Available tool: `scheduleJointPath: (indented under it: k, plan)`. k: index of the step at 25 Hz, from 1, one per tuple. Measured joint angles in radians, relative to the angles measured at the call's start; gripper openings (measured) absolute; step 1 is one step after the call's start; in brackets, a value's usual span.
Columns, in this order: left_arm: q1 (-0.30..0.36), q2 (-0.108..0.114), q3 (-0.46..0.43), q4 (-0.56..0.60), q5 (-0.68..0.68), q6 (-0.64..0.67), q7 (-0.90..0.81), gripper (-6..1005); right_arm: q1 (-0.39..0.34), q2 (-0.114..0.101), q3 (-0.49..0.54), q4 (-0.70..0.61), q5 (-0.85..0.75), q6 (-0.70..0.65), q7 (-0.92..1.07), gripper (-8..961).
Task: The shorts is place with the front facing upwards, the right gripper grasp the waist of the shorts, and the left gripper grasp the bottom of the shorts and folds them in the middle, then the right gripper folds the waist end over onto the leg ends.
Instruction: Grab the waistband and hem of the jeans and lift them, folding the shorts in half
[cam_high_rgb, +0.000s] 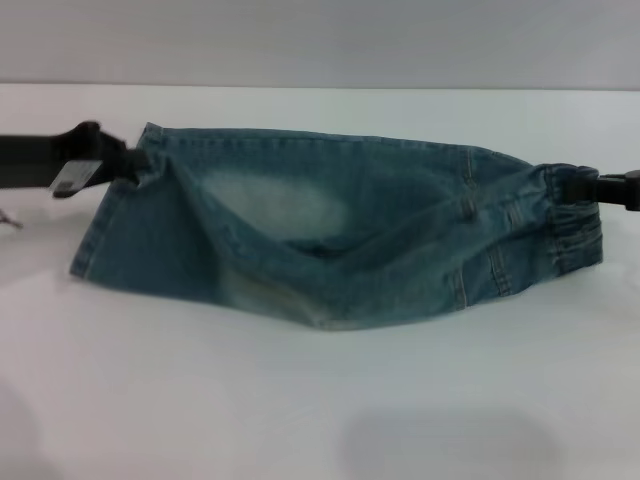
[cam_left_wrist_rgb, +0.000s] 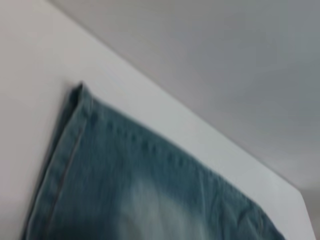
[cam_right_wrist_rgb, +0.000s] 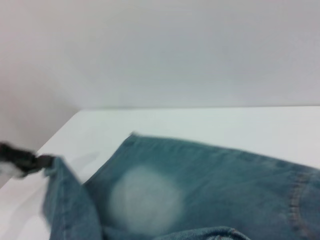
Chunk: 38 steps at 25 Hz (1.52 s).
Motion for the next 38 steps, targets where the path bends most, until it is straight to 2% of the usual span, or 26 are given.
scheduleJointPath:
  k: [7,9,20,38]
  plan:
    - [-0.035,-0.039,0.0,0.019,0.003,-0.129,0.009,65,-0.01,0.051,0.016,0.052,0.012,0.174,-0.002,7]
    - [-0.041,-0.046,0.0,0.023,0.004,-0.155,0.009,65,-0.01,0.058,0.017,0.065,0.013,0.215,-0.002,7]
    - [-0.07,-0.073,0.01,0.026,0.007,-0.3,0.021,67,0.018,0.06,0.01,0.115,0.028,0.382,-0.005,8]
    - [-0.072,-0.082,0.015,0.014,0.054,-0.375,0.022,70,0.046,0.059,0.005,0.164,0.104,0.494,-0.006,8]
